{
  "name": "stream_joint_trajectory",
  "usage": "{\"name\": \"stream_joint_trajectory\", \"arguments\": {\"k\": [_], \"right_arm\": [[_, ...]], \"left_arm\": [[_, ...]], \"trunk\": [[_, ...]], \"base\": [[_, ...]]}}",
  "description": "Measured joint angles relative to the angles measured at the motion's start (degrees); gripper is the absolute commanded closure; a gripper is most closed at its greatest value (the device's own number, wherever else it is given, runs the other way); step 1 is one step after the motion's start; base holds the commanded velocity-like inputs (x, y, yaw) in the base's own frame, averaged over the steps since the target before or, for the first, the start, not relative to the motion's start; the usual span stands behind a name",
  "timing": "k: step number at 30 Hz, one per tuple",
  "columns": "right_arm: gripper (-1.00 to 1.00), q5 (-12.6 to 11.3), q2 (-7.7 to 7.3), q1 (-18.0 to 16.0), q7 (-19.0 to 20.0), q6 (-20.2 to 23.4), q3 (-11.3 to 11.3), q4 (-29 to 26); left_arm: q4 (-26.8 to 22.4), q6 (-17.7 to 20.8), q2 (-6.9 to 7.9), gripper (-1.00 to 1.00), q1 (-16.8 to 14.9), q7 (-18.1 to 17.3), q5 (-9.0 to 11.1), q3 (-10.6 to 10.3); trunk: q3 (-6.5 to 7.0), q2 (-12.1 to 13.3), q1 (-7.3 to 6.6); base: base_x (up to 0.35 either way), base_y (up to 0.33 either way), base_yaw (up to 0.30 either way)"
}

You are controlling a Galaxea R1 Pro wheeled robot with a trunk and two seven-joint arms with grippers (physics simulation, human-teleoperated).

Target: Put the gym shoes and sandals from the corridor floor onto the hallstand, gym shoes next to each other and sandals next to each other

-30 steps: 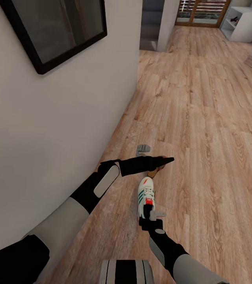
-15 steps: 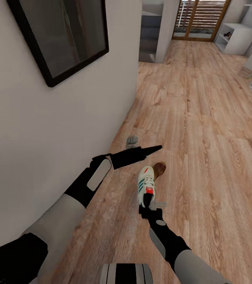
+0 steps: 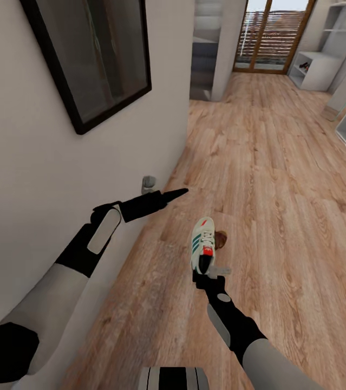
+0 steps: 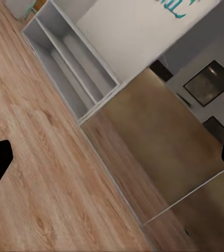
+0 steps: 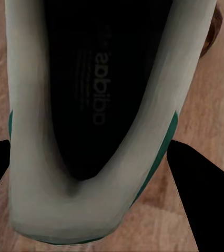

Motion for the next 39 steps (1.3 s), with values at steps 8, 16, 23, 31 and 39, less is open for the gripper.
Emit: {"name": "stream_joint_trajectory", "arguments": {"k": [8,16,23,31,39], "right_arm": [[1.0,0.0,-1.46,0.0,-0.2,-0.1,-0.1,0.0],[1.0,0.1,-2.71,0.0,-0.2,-0.3,0.0,-0.1],[1.0,0.1,-5.14,0.0,-0.2,-0.5,0.1,0.1],[1.0,0.2,-7.66,0.0,-0.2,-3.7,0.2,0.7],[1.0,0.2,-7.83,0.0,-0.2,-4.4,0.2,0.7]], "left_arm": [[-0.3,0.1,2.96,-1.0,0.8,-0.1,-0.1,0.3],[-0.1,-0.1,4.94,-1.0,0.9,0.0,-0.3,0.1],[0.6,-0.8,4.86,-1.0,3.7,0.0,-5.5,-0.3],[0.9,-4.7,4.4,-1.0,7.7,0.6,-12.8,-0.3],[1.9,-18.0,4.81,-1.0,19.4,6.2,-21.4,-1.0]], "trunk": [[1.97,0.1,-0.21],[4.02,0.2,-0.41],[5.85,0.3,-0.59],[7.73,2.3,-1.76],[9.48,5.6,-3.51]], "base": [[0.0,0.0,-0.242],[0.0,0.0,-0.278],[0.0,0.0,-0.28],[0.0,0.0,-0.28],[0.0,0.0,-0.28]]}}
